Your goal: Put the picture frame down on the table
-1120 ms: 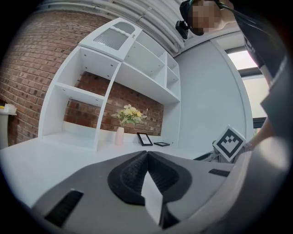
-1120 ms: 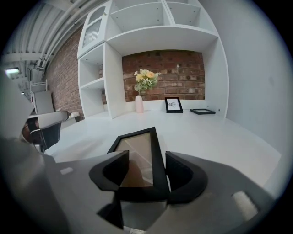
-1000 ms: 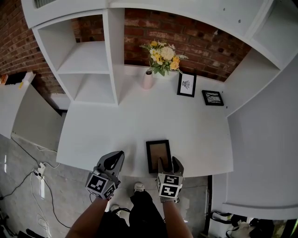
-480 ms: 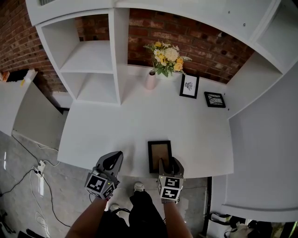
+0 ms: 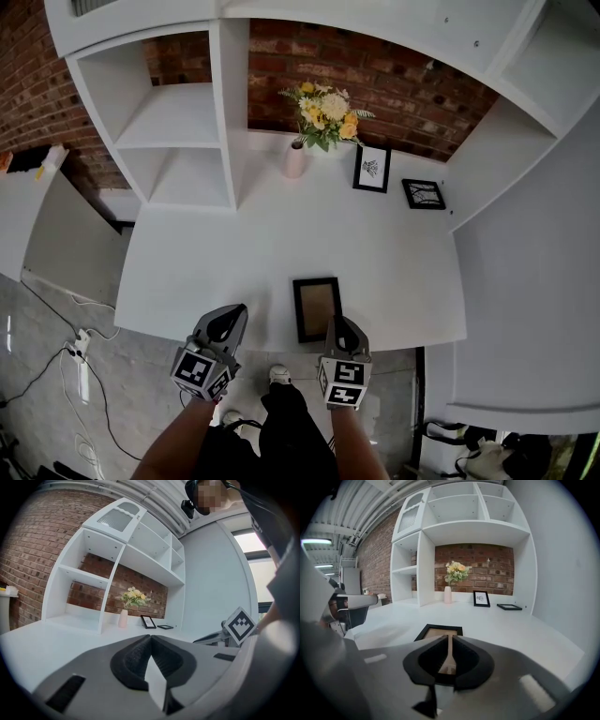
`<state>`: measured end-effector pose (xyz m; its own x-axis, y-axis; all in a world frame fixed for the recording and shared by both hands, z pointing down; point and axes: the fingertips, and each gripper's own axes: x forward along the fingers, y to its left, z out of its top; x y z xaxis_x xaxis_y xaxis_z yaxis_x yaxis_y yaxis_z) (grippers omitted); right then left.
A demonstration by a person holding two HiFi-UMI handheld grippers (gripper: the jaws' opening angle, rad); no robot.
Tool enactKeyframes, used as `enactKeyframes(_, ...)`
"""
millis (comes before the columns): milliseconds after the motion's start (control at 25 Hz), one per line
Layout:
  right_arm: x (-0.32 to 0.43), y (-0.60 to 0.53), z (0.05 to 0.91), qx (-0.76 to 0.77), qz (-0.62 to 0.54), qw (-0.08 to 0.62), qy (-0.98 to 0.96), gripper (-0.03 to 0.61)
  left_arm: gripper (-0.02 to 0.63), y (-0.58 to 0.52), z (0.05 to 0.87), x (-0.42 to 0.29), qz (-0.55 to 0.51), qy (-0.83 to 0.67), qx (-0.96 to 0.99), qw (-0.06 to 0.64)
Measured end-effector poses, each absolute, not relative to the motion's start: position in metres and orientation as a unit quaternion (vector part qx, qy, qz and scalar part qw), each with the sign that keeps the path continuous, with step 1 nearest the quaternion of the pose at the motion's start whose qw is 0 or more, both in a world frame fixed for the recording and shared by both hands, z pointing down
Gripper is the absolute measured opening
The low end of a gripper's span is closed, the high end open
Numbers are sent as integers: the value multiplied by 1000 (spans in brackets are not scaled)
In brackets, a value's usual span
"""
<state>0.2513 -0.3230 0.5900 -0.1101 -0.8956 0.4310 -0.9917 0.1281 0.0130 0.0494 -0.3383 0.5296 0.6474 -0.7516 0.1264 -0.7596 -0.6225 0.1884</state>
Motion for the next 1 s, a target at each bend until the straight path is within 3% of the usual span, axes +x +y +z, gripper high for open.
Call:
enactKeyframes(160, 251, -317, 579, 652, 134, 153, -730, 4, 8, -333, 528, 48, 15, -416, 902, 113)
enactKeyframes(1000, 231, -255, 509, 650, 72, 49, -755, 3, 8, -288, 498, 42, 11, -381, 920, 95)
